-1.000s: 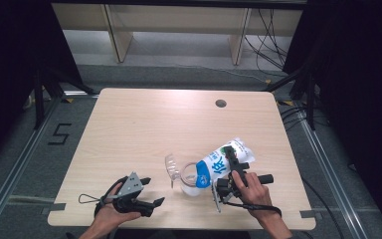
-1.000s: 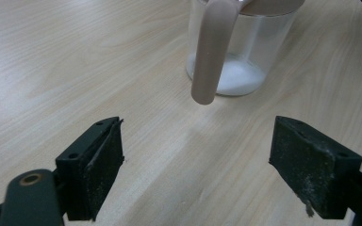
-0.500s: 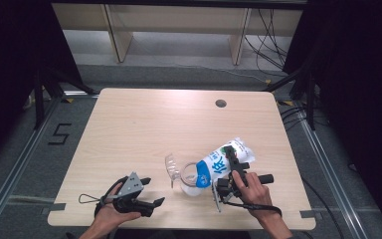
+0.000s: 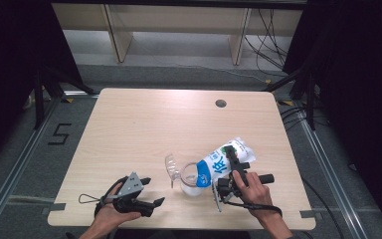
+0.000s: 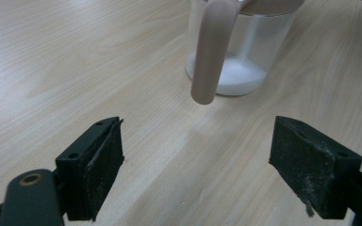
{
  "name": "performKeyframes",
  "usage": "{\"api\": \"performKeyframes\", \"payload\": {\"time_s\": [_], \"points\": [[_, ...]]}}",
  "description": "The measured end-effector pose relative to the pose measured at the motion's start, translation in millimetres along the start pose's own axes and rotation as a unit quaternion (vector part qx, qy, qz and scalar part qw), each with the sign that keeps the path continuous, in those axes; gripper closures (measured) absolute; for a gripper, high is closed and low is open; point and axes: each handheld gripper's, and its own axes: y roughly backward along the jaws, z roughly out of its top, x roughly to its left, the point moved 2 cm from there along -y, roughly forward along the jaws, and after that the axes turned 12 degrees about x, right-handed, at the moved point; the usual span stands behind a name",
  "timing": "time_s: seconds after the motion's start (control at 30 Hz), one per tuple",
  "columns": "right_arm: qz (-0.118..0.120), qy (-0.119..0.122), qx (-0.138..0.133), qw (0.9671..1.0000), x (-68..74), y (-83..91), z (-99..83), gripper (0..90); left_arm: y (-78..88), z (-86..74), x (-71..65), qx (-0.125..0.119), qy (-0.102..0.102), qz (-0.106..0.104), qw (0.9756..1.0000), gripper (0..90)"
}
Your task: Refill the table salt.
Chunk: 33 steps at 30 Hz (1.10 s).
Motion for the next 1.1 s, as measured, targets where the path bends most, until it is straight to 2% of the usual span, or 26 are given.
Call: {"api": "performKeyframes", "payload": {"time_s": [0.13,0.3,0.37,0.4,0.5,0.53,0.7,0.8,0.83,0.87,0.97,1.0,1.1], "points": [[0.004,-0.015,0.003,0.9999,2.4,0.2,-0.3,55.9,0.0,0.1,0.3,0.0,-0.003,0.0,1.0,17.3],[0.003,-0.015,0.003,0.9999,2.4,0.3,-0.2,55.9,0.0,-0.1,-0.3,0.0,0.003,0.002,1.0,17.4],[0.002,-0.01,0.002,0.9999,1.6,0.3,0.0,56.0,0.1,-0.1,-0.2,0.0,0.002,0.003,1.0,17.3],[-0.001,0.001,0.001,1.0,-0.2,0.1,0.1,56.0,0.1,-0.1,-0.3,-0.001,0.002,0.003,1.0,17.3],[0.001,-0.005,0.002,1.0,0.7,0.3,0.1,56.1,0.2,0.0,0.1,0.0,-0.002,0.003,1.0,17.4],[0.0,-0.003,0.002,1.0,0.5,0.3,0.2,56.1,0.0,-0.1,-0.4,0.0,0.004,0.002,1.0,17.3],[-0.008,0.01,-0.001,0.9999,-2.2,0.8,0.7,56.2,0.0,-0.1,-0.3,0.0,0.002,0.003,1.0,17.3],[-0.002,0.016,0.005,0.9999,-2.9,1.9,0.8,56.3,0.2,0.1,0.0,0.0,-0.001,0.003,1.0,17.3],[-0.012,0.014,-0.005,0.9998,-2.7,0.4,0.9,56.3,0.1,-0.1,-0.4,0.0,0.003,0.002,1.0,17.4],[-0.014,0.012,-0.006,0.9998,-2.5,0.1,0.9,56.3,0.2,0.1,0.1,0.0,-0.002,0.003,1.0,17.4],[-0.007,-0.002,0.004,1.0,0.1,1.1,0.0,56.3,0.2,0.0,0.0,0.0,-0.001,0.003,1.0,17.3],[-0.003,-0.02,0.006,0.9998,2.3,1.4,-0.2,56.4,0.2,0.0,0.0,0.0,-0.002,0.003,1.0,17.3],[-0.002,-0.019,0.007,0.9998,2.4,1.4,-0.1,56.5,0.2,0.0,0.1,0.0,-0.002,0.004,1.0,17.4]]}}
